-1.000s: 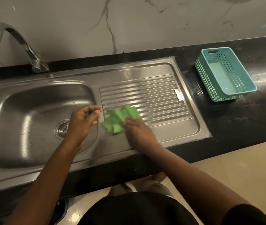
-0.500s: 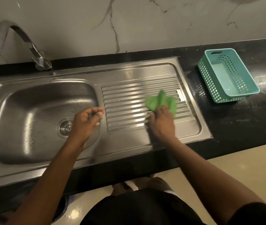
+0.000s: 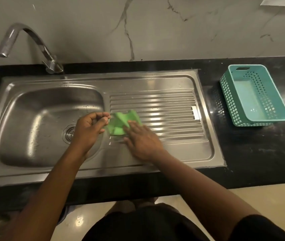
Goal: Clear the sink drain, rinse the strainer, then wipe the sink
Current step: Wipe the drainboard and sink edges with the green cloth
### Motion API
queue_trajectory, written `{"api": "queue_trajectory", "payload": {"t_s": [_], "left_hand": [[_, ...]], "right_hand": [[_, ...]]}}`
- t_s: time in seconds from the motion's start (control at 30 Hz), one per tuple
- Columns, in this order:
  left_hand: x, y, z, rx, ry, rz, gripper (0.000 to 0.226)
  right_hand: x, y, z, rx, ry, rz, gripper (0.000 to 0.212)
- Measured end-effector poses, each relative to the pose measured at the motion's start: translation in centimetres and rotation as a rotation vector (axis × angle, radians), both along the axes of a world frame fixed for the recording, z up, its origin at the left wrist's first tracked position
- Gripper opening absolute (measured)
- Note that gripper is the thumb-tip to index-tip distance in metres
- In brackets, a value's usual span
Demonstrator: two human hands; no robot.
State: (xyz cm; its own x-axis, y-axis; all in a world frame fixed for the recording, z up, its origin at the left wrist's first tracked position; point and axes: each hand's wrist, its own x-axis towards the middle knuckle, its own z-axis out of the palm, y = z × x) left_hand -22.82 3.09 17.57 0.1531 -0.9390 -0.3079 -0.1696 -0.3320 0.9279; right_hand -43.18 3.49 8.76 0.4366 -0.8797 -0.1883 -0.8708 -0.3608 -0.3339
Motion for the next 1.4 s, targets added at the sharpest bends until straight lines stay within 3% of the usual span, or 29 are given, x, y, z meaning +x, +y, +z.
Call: {"api": "queue_trajectory", "payload": {"t_s": [0.27,0.47,0.73,0.87,0.93,1.23,1.4], "left_hand": [[0.0,0.7,-0.9,0.041,0.015,0.049,0.017],[0.9,-0.1,-0.6,0.043,0.033,-0.011,0.017],[2.9,-1.5,0.3,0.015,0.013,-0.044,0.019],[3.4,-1.9,0.6,0.014,-0.002,-0.064,0.019],[3.3,-2.1,0.5,0.014,0.002,-0.074,0.019],[2.8,-2.5,0.0,0.021,0.021,-0.107,0.019],[3.0,-2.4,-0.2,0.029,0.013,-0.108,0.019]], "right_hand": [[-16.0,0.0,1.1,0.03,0.223,-0.44,0.066],[-6.5,0.3,0.7,0.058,0.073,-0.71,0.079],[10.9,0.8,-0.1,0.107,-0.068,-0.255,0.076],[8.2,0.4,-0.6,0.011,-0.034,-0.045,0.066],[4.5,0.5,-1.0,-0.026,0.007,-0.04,0.062],[-13.7,-0.6,-0.2,0.066,0.164,-0.646,0.074],[-7.5,-2.2,-0.3,0.106,0.082,-0.807,0.092]]}}
